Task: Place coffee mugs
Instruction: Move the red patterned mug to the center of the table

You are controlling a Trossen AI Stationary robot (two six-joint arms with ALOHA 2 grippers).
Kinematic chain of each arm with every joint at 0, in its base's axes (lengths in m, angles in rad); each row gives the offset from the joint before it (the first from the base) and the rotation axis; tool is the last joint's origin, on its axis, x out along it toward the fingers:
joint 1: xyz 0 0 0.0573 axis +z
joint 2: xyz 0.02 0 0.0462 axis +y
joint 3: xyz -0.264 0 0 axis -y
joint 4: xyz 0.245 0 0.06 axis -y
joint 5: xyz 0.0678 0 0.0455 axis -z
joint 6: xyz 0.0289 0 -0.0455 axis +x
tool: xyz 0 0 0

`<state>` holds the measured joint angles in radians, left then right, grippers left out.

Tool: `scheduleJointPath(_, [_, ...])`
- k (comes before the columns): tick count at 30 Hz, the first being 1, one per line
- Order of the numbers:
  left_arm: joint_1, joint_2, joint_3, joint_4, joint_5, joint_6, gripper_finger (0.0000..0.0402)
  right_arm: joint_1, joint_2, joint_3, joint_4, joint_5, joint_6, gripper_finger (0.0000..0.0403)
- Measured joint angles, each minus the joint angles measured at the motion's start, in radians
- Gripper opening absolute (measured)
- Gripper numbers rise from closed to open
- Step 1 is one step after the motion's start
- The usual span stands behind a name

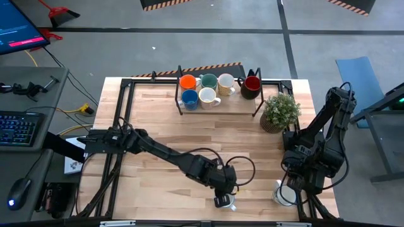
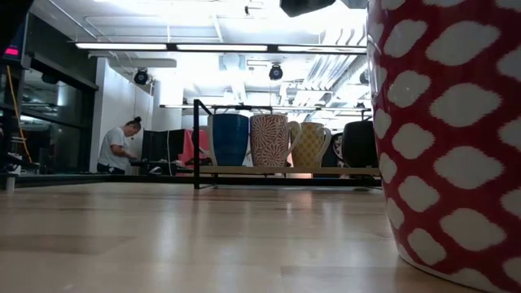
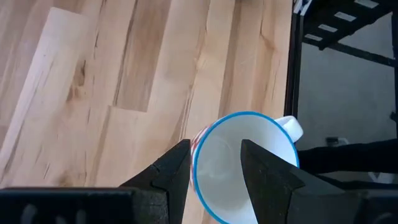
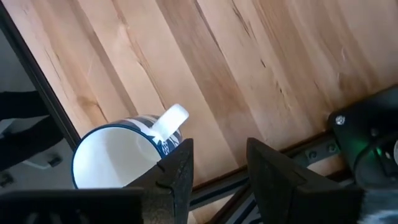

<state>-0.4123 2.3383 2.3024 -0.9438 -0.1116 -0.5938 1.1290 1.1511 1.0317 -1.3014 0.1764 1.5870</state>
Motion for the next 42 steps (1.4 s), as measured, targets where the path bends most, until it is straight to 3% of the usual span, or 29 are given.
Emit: scheduleJointPath(42, [-0.033,0.086,-0.019,0.003,-0.03,0.002,0.0131,0.0,0.0,0.0,0.001,0.016,-0.025,0.0126])
